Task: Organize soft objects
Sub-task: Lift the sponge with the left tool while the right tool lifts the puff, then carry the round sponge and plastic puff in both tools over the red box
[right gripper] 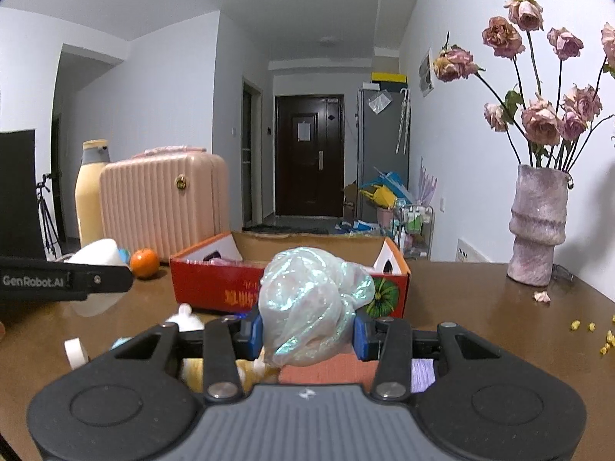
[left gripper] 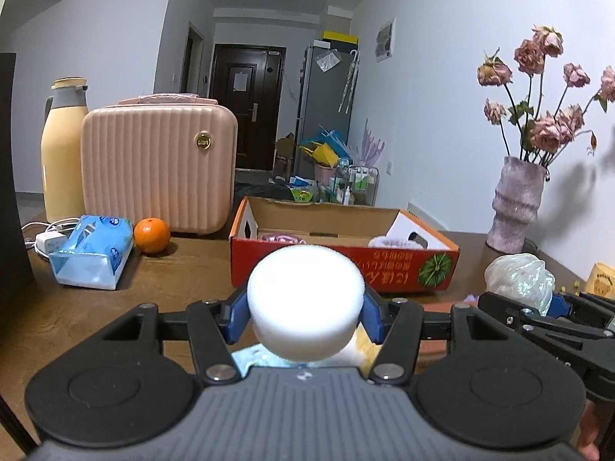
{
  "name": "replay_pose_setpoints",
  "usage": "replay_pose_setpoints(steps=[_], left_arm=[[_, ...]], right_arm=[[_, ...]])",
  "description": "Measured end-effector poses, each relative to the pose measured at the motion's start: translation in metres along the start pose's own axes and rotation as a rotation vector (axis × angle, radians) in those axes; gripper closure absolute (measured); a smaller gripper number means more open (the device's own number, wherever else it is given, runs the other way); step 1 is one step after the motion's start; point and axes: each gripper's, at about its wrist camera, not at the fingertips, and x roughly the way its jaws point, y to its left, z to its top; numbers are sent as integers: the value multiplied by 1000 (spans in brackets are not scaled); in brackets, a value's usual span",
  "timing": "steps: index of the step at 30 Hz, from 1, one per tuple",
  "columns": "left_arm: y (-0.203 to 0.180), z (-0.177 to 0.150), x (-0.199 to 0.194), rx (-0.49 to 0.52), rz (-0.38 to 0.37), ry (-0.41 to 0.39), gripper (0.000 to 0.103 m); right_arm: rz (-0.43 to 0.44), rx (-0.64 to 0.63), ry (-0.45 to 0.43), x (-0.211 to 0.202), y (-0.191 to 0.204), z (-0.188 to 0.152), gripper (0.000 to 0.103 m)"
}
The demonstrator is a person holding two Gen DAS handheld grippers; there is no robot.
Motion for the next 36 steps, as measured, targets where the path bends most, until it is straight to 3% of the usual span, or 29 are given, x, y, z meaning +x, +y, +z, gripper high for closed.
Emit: replay_pose_setpoints(steps=[21,36], left_arm=[[-13,45,47,-55,6,-70,45],[-6,67,99,-86,42,-72,45]], right_arm=[[-11,17,-76,55,-6,45,61],[-16,23,-53,120,-15,69,61]])
